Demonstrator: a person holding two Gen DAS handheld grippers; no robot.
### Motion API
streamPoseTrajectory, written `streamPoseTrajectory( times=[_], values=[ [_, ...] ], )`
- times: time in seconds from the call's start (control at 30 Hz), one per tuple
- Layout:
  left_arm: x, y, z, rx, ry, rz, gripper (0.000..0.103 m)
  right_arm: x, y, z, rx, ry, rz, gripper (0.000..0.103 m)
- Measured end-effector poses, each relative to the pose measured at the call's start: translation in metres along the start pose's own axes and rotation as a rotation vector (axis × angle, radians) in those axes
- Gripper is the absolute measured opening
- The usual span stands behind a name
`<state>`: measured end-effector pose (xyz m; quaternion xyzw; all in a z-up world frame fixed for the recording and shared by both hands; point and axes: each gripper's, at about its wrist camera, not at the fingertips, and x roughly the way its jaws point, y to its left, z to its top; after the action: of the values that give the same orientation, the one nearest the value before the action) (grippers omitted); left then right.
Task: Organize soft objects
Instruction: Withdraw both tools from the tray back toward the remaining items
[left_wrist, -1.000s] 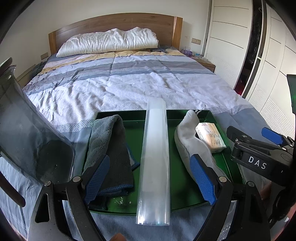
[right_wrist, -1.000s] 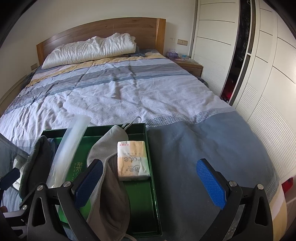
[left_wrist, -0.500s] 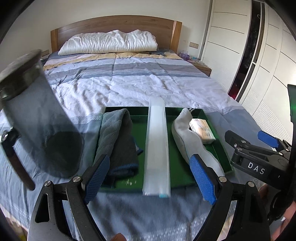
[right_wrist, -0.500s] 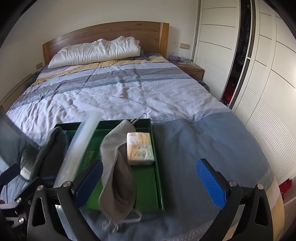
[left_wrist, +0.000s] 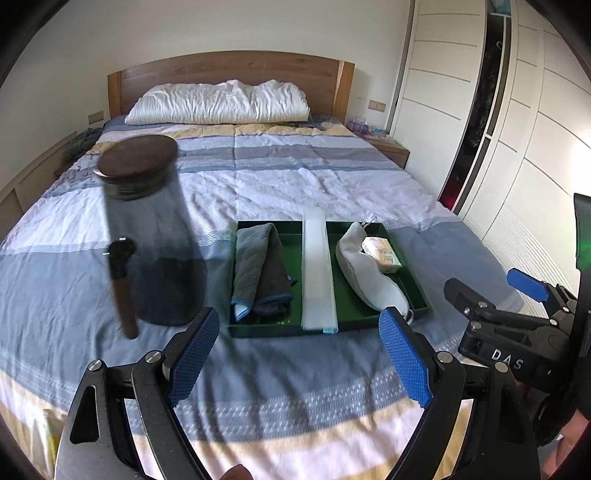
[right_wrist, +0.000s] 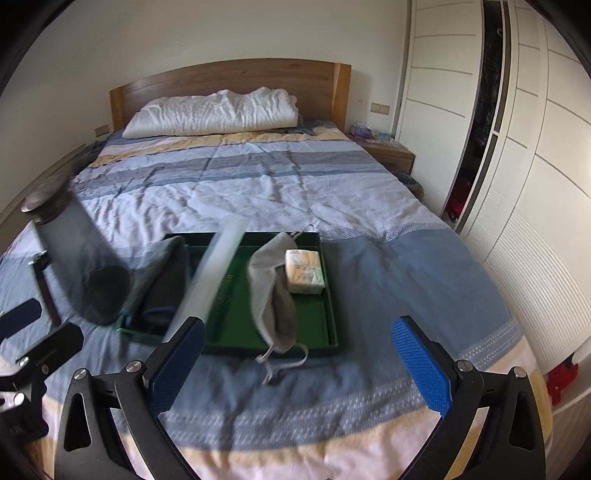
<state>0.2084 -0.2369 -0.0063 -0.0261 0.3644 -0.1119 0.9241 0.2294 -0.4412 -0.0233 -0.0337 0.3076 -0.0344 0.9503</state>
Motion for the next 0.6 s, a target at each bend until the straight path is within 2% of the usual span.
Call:
streamPoseTrajectory(
  times=[0.47,0.6],
  values=[
    [-0.102,0.032,-0.036,0.012,-0.063,-0.005,0.085,-0.131,0.049,-0.045,-0.045,-0.067,0.102,0.103],
    [-0.122,0.052,-0.054,0.016,-0.060,0.007,0.085,-0.150,0.063,-0.059,-0.058,-0.065,0.125,0.103]
  ],
)
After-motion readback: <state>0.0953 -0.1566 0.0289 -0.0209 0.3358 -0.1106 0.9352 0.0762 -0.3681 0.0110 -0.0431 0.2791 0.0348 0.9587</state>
